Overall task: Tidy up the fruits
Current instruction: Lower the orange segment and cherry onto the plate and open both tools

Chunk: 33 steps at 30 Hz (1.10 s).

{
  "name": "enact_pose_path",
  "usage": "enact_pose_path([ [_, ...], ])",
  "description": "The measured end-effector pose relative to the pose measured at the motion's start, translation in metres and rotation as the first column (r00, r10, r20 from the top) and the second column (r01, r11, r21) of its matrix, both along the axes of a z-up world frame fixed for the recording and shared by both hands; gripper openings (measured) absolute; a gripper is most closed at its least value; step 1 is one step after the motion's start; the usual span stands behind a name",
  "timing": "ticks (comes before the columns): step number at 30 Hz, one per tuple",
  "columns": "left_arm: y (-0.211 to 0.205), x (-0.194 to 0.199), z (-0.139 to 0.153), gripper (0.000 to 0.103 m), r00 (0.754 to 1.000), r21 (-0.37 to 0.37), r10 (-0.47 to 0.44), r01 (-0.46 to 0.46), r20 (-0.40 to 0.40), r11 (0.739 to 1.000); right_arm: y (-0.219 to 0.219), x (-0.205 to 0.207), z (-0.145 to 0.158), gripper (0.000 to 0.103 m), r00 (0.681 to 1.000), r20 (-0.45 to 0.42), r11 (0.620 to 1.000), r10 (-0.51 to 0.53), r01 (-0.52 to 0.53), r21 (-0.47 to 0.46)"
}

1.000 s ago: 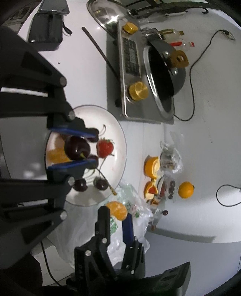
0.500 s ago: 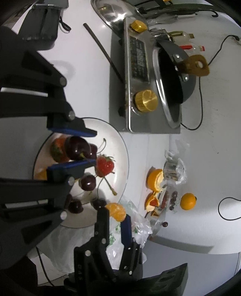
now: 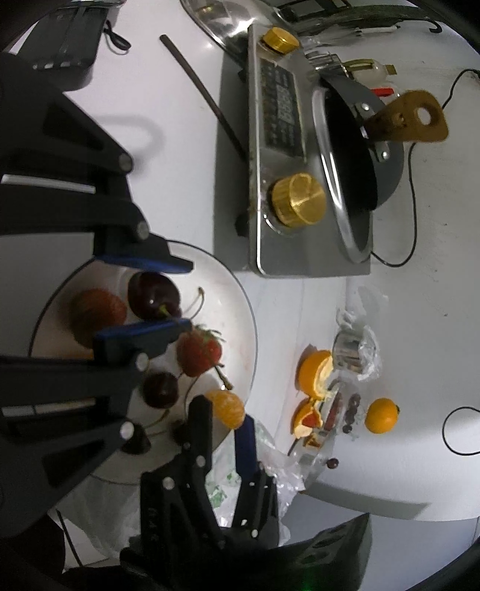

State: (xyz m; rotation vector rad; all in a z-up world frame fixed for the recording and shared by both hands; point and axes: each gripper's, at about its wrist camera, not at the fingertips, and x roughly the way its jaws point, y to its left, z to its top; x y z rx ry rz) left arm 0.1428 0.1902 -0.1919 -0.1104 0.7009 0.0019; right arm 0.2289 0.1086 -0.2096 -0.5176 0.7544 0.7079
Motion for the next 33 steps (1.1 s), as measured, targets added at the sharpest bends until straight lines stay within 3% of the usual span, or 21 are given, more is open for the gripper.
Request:
enact_pose_path([
  [12, 0.003, 0.013, -0.006, 0.027, 1.0, -0.022, -0.005, 0.005, -0.013, 1.0, 0.003, 0.013, -0.013, 0.052, 0.999, -0.045, 1.0, -0.014, 0.015, 0.006],
  [27, 0.002, 0.007, -0.004, 0.03, 1.0, -0.022, 0.003, -0.003, -0.029, 1.0, 0.006, 0.01, -0.013, 0.054, 0.999, -0.029, 1.0, -0.023, 0.023, -0.004],
  [30, 0.0, 0.004, -0.002, 0.037, 1.0, -0.023, -0.007, 0.007, -0.018, 1.0, 0.005, 0.009, -0.011, 0.058, 0.999, -0.026, 1.0, -0.022, 0.022, -0.001],
  [32, -0.002, 0.002, 0.0, 0.054, 1.0, -0.023, -0.005, 0.005, -0.008, 1.0, 0.003, 0.008, -0.01, 0.059, 1.0, -0.019, 1.0, -0.023, 0.023, 0.0],
  [33, -0.003, 0.001, 0.002, 0.054, 1.0, -0.026, -0.004, 0.004, -0.001, 1.0, 0.003, 0.007, -0.009, 0.06, 1.0, -0.016, 1.0, -0.023, 0.023, 0.003],
])
